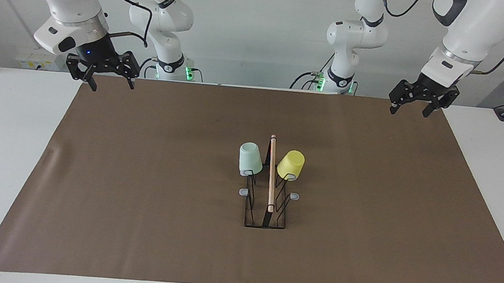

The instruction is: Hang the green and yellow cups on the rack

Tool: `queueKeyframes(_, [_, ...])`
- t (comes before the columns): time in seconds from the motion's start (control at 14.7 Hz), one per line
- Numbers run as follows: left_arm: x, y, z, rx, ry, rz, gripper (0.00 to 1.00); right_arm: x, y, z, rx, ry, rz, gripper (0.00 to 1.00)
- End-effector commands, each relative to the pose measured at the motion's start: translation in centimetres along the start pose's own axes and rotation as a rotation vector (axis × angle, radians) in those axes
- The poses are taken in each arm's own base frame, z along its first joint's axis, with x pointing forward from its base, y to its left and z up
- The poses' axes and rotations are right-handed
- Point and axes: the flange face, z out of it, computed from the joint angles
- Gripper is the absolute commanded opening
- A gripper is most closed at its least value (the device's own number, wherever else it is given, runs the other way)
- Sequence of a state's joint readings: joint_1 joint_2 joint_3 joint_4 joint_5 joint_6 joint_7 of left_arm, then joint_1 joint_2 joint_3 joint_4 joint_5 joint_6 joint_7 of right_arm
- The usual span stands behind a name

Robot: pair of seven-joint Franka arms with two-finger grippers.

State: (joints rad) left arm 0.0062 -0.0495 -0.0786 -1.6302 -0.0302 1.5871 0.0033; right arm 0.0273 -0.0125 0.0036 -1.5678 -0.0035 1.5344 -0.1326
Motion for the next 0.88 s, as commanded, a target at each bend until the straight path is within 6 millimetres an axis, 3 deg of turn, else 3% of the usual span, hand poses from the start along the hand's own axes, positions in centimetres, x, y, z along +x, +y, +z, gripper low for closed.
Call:
queueKeyframes(0.0, [0.51,-0.25,0.49,-0.008,-0.001,0.004,1.0,0.39,0.35,-0.28,-0.019,0.008,0.005,1.0])
queueKeyframes(0.82, [-0.23,-0.09,-0.06,0.014,-0.022,0.041,1.0,0.39,0.35,-0.28,-0.019,0.008,0.002,1.0])
